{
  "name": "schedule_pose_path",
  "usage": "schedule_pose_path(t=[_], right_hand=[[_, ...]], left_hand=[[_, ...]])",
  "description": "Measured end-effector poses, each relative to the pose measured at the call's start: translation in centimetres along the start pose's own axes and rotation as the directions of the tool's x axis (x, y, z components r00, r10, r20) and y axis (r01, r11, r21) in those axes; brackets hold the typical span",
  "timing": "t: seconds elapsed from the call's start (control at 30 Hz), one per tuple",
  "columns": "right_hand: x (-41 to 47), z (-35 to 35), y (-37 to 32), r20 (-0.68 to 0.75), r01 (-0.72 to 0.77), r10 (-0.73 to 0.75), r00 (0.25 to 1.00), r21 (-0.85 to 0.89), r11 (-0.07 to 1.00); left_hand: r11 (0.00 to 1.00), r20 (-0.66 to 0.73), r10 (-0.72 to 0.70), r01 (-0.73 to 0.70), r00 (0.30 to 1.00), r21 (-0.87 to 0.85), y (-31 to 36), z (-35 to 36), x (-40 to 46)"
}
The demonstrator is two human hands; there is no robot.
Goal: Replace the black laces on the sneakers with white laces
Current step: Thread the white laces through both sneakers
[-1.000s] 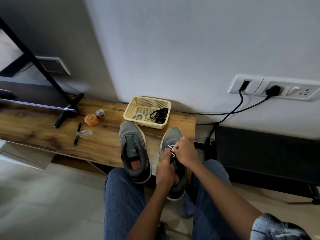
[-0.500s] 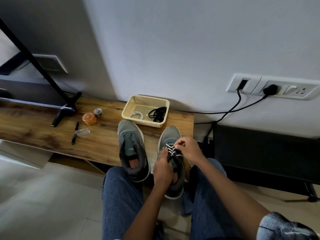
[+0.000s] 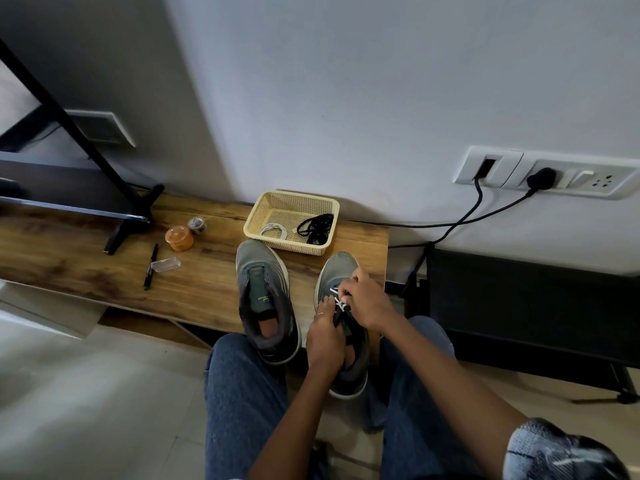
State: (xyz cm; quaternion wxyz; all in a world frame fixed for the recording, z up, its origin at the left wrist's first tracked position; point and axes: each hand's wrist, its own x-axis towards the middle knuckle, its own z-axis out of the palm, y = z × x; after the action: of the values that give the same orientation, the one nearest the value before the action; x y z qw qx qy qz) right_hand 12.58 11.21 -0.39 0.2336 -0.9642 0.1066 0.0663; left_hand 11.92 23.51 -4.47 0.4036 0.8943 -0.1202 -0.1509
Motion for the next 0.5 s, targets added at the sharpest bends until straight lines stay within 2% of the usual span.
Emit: schedule_pose_path(t=[0.13, 0.27, 0.5], right_hand=[[-0.4, -0.1, 0.2, -0.021, -0.006, 0.008, 1.000, 0.088, 0.996], [-1.0, -0.4, -0.3, -0.092, -0.071, 0.094, 0.991, 0.227, 0.971], [-2.0, 0.4, -1.6, -0.113, -0.089, 0.102, 0.988, 0.112, 0.990]], left_hand=[[1.000, 0.009, 0.009, -0.009, 1.000, 0.005, 0.1, -0.1, 0.1], [0.999, 0.004, -0.004, 0.004, 1.000, -0.039, -0.2, 0.0, 0.2], [0.996, 0.071, 0.049, -0.043, 0.996, -0.081, -1.5, -0.1, 0.0]])
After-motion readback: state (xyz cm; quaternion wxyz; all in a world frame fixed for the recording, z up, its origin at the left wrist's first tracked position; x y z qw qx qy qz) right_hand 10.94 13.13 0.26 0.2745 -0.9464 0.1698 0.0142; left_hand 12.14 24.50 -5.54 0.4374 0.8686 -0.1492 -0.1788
